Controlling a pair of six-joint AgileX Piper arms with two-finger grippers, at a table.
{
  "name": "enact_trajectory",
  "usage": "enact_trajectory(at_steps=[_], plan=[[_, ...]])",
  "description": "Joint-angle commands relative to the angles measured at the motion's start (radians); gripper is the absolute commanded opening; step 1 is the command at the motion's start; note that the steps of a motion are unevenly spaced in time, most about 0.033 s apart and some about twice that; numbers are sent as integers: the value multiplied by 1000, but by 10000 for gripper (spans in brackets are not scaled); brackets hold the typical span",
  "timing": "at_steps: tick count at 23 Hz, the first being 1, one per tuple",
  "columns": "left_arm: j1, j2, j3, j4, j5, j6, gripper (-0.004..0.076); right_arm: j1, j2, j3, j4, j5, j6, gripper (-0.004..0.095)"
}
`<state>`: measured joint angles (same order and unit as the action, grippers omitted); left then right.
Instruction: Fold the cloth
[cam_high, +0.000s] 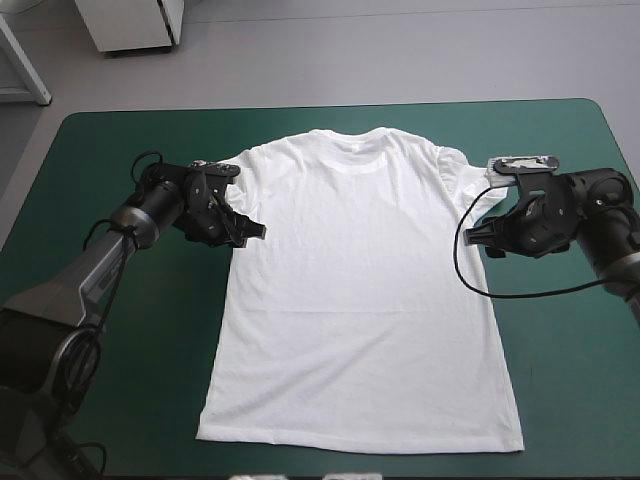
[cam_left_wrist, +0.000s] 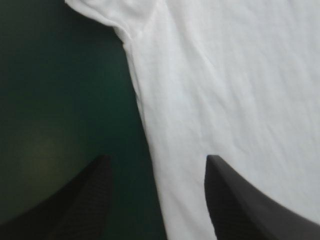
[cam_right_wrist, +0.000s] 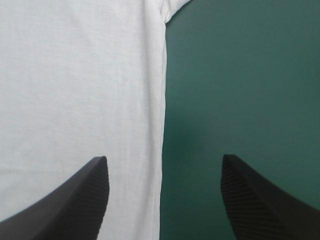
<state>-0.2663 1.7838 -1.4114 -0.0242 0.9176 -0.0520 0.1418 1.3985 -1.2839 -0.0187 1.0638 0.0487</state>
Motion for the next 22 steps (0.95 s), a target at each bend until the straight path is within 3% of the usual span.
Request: enact_trajectory(at_steps=[1,9,11,13,16,22], plan=[[14,29,-77,-17,-24,8,414,-1,-1,-36,-13,-58,-9,614],[16,209,-138,-97,36,52,397,-1,81,-36,-13,-113,-9,613],[12,230,-138,-93,39,52,318,-1,118,-36,-13,-134,-9,612],[12,253,-138,-96,37,52,153,-1,157,-38,-4,-162,-9,612],[12,276,-138,-91,35,52,-7,-1,201,-38,2,-219,-9,612],[12,304,-138,-134,35,88,-8,-1,278,-40,7,-280,-23,611]])
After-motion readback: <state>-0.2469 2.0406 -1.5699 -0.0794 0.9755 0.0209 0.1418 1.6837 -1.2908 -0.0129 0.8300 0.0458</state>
